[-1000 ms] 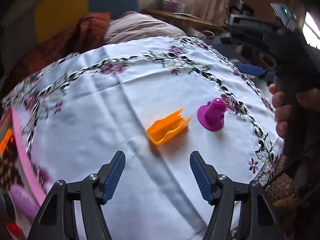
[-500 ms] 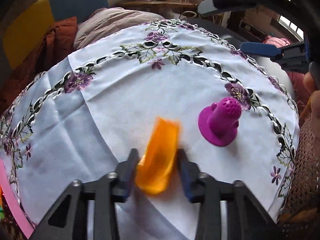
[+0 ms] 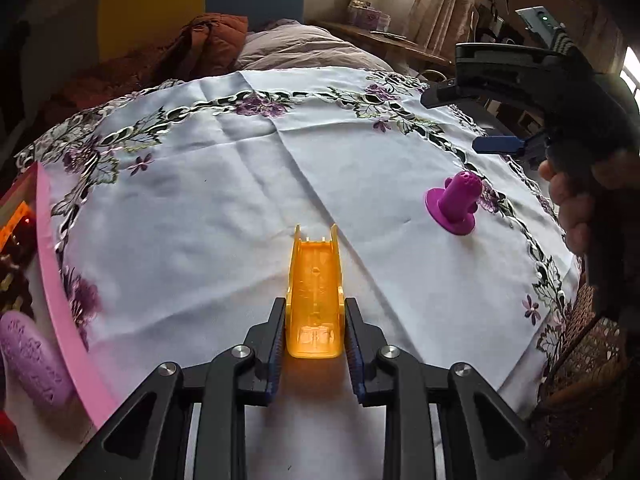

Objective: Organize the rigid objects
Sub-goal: 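Grasp the orange scoop with the left tool while the right tool grasps the magenta cup toy, then lower the orange scoop into the tray and open the left tool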

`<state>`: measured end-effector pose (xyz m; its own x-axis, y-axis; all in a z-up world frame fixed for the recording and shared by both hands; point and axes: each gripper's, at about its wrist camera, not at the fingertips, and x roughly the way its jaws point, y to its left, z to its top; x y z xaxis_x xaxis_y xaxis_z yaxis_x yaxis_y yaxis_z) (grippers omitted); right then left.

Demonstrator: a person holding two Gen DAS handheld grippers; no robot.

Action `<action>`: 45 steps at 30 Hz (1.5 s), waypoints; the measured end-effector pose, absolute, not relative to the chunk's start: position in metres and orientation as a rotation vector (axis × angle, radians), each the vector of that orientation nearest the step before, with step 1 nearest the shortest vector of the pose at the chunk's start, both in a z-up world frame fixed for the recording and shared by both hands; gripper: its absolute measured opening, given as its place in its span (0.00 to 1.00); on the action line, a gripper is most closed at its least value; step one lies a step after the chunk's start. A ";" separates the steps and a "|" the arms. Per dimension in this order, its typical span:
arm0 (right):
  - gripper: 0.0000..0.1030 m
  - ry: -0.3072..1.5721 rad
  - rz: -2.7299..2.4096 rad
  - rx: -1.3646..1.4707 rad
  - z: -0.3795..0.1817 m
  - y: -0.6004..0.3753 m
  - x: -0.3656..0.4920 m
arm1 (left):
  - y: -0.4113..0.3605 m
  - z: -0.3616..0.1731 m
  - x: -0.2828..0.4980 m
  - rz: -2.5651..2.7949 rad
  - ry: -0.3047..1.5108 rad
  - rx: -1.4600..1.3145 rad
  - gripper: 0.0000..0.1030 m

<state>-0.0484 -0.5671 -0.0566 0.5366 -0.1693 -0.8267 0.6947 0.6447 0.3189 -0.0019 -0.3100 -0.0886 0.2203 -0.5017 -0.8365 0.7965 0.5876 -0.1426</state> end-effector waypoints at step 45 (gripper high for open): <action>0.32 1.179 -0.332 0.213 -0.101 -0.469 0.018 | -0.234 -0.043 -0.028 -0.841 0.824 0.237 0.25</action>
<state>0.0183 -0.4687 -0.1006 0.3412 -0.1427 -0.9291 0.3635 0.9315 -0.0095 -0.0283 -0.2343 -0.0426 0.3862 -0.5664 -0.7280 0.7396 0.6618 -0.1226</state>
